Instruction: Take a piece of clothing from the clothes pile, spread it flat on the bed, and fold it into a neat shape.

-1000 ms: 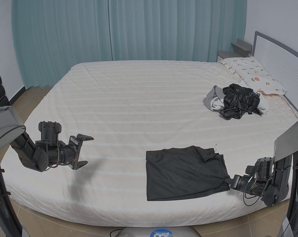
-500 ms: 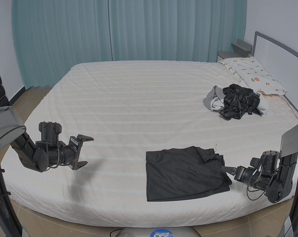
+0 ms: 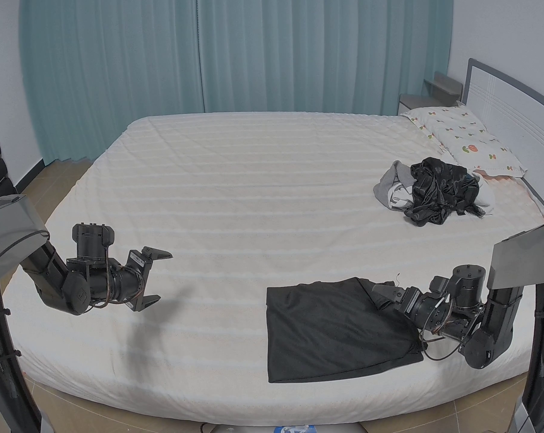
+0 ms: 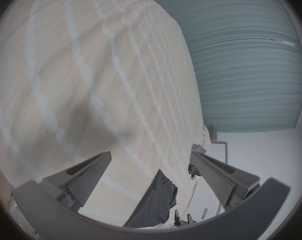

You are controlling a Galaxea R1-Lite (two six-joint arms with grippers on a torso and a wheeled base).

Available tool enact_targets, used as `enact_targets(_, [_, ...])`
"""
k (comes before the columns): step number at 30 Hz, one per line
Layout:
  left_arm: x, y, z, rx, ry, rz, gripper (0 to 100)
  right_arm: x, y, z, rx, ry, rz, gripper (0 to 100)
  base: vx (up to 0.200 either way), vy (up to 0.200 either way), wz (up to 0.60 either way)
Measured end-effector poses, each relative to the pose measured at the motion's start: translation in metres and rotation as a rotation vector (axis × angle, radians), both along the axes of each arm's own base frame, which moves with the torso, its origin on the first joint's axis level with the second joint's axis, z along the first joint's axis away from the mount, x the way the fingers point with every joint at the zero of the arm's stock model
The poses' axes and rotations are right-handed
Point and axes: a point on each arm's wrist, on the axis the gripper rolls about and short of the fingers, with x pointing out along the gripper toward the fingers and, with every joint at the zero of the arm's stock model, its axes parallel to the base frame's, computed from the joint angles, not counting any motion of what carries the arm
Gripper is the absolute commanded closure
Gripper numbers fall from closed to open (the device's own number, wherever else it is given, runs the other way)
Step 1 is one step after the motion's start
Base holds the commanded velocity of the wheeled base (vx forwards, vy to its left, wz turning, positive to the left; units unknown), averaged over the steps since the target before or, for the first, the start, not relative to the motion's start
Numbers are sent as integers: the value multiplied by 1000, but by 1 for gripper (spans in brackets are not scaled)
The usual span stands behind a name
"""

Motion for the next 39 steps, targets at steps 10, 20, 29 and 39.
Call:
enact_targets(10, [1, -1, -2, 9, 2, 7, 0, 2, 19, -18, -7, 32, 53, 0, 0, 0, 0])
enact_targets(20, [1, -2, -3, 22, 0, -1, 0, 25, 9, -27, 5, -3, -2, 0, 0, 0, 0])
enact_targets(29, [1, -2, -4, 24, 2, -2, 0, 49, -18, -30, 15, -47, -93, 0, 0, 0, 0])
enact_targets(39, [1, -2, -4, 25, 1, -2, 0, 61, -39, -28, 26, -74, -178, 0, 0, 0, 0])
